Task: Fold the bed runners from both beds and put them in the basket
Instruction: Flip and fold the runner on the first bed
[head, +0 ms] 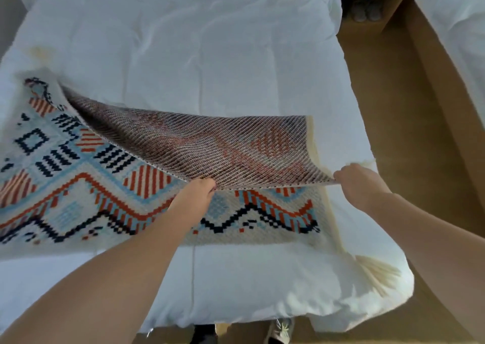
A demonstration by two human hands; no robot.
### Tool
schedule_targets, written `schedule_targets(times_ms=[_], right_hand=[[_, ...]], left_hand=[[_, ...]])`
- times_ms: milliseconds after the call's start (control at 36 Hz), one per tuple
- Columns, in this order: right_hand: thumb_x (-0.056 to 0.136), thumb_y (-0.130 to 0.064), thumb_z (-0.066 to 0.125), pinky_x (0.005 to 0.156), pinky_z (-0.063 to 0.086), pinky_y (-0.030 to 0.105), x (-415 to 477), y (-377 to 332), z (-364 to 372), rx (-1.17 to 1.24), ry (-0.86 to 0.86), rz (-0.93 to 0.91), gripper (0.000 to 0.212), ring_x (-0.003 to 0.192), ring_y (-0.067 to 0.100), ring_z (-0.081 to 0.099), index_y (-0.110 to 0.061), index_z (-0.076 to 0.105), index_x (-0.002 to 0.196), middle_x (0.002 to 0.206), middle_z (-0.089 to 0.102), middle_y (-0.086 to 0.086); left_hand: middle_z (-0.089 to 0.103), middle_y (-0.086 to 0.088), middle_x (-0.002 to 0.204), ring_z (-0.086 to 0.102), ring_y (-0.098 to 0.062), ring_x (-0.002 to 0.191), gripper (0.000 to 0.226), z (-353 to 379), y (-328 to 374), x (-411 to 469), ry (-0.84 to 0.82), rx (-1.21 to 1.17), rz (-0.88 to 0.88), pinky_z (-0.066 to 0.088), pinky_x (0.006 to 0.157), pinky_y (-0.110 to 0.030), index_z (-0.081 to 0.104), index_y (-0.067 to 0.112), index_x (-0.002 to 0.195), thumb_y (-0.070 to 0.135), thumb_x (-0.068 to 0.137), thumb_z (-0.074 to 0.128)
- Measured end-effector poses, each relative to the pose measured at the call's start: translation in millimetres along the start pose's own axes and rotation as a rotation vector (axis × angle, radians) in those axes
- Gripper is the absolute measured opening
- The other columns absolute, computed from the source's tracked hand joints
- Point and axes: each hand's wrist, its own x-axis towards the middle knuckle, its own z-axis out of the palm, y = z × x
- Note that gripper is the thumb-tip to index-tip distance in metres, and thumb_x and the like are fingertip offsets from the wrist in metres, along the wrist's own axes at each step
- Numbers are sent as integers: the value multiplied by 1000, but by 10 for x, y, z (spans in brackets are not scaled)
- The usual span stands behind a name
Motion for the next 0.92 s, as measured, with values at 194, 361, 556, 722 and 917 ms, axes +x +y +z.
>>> schedule_targets(times_ms=[194, 361, 556, 722, 917], right_hand=[[90, 0, 34, 76, 47, 25, -462, -9, 264, 25, -2, -13, 39, 100, 17, 52, -17, 58, 116, 101, 57, 0], [89, 0, 37, 75, 44, 23, -758, -123, 579, 56, -47, -3, 40, 102, 15, 50, -19, 60, 116, 100, 58, -3], [90, -5, 42, 89, 46, 23, -811, -313, 1017, 39, -71, -22, 37, 108, 17, 49, -21, 58, 118, 108, 58, -3], [90, -9, 39, 94, 44, 25, -766, -554, 1375, -55, -137, -56, 34, 108, 20, 49, -14, 53, 121, 117, 57, 1], [87, -8, 39, 88, 49, 30, -779, -682, 1075, -71, -179, -57, 35, 109, 21, 51, -14, 58, 116, 114, 58, 1]], left_hand=[[50, -5, 88, 49, -22, 81, 16, 429, 104, -452, 11, -47, 7, 41, 68, -37, 53, 8, 83, 13, 96, 46], [46, -1, 86, 43, -17, 81, 15, 719, 60, -688, 8, -52, 1, 34, 67, -32, 52, 9, 80, 9, 95, 47], [47, 1, 84, 42, -15, 82, 16, 1085, -77, -732, 17, -37, 28, 41, 71, -34, 51, 11, 78, 8, 93, 49], [58, -6, 100, 51, -23, 99, 16, 1301, -234, -677, 21, 36, 61, 48, 80, -42, 65, 3, 86, 9, 91, 51], [46, -3, 142, 39, -23, 130, 37, 1034, -186, -1019, 18, 45, -72, 38, 103, -37, 56, 12, 128, 9, 93, 43]])
